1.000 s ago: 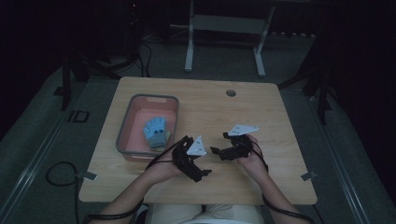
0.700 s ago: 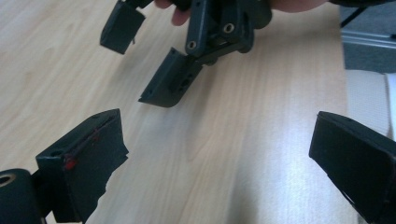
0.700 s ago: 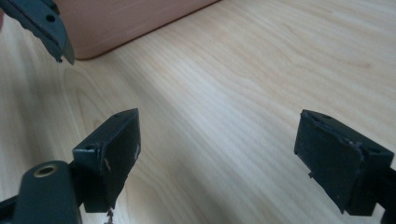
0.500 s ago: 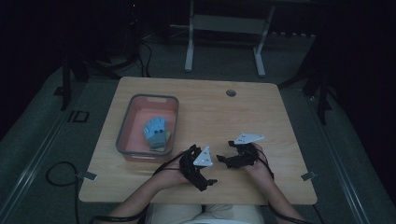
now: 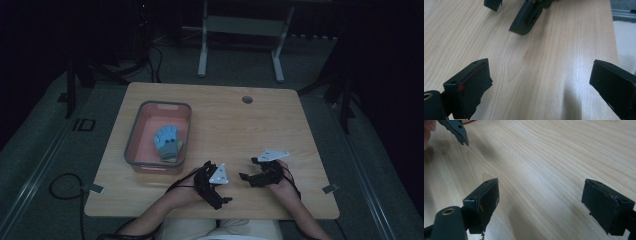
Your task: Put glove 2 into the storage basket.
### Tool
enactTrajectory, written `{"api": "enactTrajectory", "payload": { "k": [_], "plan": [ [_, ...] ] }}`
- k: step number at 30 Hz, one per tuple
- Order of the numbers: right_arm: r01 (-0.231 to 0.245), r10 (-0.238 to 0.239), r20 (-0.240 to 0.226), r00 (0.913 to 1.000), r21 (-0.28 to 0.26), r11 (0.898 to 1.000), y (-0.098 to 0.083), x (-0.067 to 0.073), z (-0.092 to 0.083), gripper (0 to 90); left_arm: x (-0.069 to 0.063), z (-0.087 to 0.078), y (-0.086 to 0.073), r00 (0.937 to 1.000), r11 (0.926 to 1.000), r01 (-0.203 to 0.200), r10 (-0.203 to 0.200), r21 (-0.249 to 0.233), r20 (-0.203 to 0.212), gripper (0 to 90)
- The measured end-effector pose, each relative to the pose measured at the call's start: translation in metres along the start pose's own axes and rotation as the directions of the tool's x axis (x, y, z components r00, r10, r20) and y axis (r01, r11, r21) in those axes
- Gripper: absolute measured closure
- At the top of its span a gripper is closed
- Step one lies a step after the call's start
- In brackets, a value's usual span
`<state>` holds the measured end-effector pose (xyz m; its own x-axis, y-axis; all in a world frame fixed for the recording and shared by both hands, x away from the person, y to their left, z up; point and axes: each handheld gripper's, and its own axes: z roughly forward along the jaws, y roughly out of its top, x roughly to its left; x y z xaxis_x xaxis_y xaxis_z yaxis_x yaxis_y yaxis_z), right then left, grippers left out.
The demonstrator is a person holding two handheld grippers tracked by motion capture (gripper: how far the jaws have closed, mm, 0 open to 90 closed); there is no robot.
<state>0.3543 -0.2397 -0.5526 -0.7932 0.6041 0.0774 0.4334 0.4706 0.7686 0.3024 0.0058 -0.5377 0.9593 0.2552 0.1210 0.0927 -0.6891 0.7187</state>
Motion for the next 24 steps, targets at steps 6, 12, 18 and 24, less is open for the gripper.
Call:
{"api": "enactTrajectory", "payload": {
  "k": [6, 12, 18, 24],
  "plan": [
    [-0.004, 0.004, 0.002, 1.0, -0.018, 1.0, -0.003, -0.001, -0.005, 14.5, -0.003, 0.002, -0.004, 1.0, 0.9997, 0.007, -0.007, -0.022, -0.001, 3.3],
    [-0.005, 0.005, -0.001, 1.0, -0.027, 1.0, -0.006, 0.0, -0.008, 14.5, -0.004, 0.004, -0.008, 0.9998, 0.9997, 0.019, -0.019, -0.015, -0.006, 3.3],
    [0.002, -0.002, 0.015, 0.9999, -0.033, 0.999, -0.012, -0.001, -0.016, 14.5, -0.01, 0.006, -0.017, 0.9997, 0.9999, 0.003, -0.002, 0.017, -0.025, 3.3],
    [-0.015, 0.016, 0.025, 0.9996, -0.049, 0.999, -0.016, -0.003, -0.021, 14.5, -0.01, 0.003, -0.018, 0.9997, 0.9999, 0.009, -0.008, 0.005, -0.023, 3.3]
  ]
}}
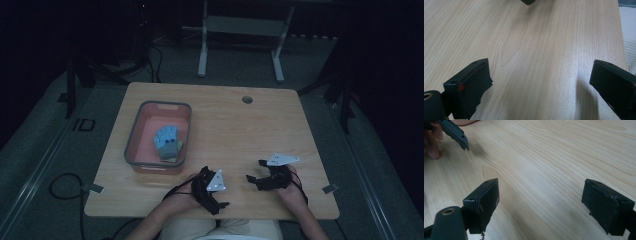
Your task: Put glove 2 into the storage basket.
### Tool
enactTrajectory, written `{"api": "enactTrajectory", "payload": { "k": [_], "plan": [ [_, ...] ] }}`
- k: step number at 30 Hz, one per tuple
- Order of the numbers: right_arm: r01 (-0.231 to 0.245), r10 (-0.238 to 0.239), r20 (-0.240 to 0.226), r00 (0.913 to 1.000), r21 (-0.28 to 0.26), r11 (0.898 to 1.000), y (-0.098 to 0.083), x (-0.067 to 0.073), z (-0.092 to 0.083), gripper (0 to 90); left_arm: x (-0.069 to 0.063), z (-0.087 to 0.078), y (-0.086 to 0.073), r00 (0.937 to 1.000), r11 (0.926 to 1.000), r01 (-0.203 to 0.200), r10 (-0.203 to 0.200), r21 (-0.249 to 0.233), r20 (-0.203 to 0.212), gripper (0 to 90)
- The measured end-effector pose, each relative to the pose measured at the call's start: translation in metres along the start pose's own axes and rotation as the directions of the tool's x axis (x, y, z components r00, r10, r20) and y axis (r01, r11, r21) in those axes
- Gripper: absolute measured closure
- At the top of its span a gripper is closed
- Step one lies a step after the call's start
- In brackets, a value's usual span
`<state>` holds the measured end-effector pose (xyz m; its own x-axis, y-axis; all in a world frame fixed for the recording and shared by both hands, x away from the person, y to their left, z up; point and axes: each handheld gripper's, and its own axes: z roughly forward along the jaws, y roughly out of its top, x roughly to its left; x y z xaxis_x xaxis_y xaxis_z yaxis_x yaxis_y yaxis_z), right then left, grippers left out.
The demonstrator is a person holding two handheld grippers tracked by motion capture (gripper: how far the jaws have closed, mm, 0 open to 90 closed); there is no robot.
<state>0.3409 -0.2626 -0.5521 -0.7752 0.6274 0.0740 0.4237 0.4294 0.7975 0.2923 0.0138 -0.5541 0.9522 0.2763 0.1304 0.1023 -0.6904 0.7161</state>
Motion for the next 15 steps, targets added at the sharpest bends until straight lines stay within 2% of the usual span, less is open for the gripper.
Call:
{"api": "enactTrajectory", "payload": {
  "k": [3, 10, 15],
  "plan": [
    [-0.001, 0.001, 0.006, 1.0, -0.006, 1.0, -0.0018, -0.0021, -0.0014, 14.5, 0.0016, 0.0009, -0.0014, 0.9998, 0.9997, 0.02, -0.02, 0.013, 0.003, 3.2],
    [-0.019, 0.019, 0.002, 0.9998, -0.02, 1.0, -0.0022, -0.0042, -0.002, 14.6, 0.0025, -0.0006, -0.0014, 0.9996, 0.9996, 0.028, -0.028, -0.009, -0.003, 3.2],
    [-0.016, 0.016, 0.004, 0.9999, -0.016, 1.0, -0.0022, -0.004, -0.0013, 14.8, 0.0032, 0.0, -0.0022, 0.9996, 0.9996, 0.028, -0.028, -0.004, 0.002, 3.2]
  ]
}}
